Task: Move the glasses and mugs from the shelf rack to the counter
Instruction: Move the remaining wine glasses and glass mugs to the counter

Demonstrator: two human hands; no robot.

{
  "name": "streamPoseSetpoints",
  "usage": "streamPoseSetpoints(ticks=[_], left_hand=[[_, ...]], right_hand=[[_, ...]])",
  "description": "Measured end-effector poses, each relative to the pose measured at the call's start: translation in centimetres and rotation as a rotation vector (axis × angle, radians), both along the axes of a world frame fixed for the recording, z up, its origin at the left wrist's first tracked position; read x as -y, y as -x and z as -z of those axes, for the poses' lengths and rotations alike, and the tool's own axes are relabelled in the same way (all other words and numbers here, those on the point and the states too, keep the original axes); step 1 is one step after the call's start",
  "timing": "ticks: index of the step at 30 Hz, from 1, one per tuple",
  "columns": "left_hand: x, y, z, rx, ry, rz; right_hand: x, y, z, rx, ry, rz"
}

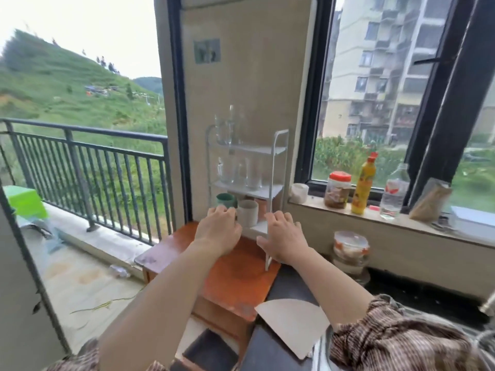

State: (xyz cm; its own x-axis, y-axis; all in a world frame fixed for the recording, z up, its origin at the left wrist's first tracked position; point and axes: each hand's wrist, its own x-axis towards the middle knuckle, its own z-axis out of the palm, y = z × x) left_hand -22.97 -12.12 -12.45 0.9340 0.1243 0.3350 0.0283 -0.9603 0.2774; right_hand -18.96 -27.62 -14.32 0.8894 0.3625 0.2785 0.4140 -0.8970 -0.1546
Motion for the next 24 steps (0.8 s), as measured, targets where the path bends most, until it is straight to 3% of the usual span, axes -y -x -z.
streamPoseSetpoints(ticks=[7,11,17,24], left_hand=[[-8.1,-12.9,-3.0,0.155,0.01,0.057],[-12.6,-20.4,-5.7,0.267,0.048,0.154],[-17.6,-29.6,-10.7,0.41,0.246,0.213],[-21.0,-38.0,-13.8,0.359,0.37,0.287]], right_hand=[[-8.0,-12.2,-4.3,0.128,-0.063,0.021],[-11.7,-18.4,-8.1,0.22,-0.209,0.073],[-15.1,-26.8,-14.3,0.261,-0.38,0.129],[-18.6,-35.5,-19.2,0.192,-0.561,0.201]])
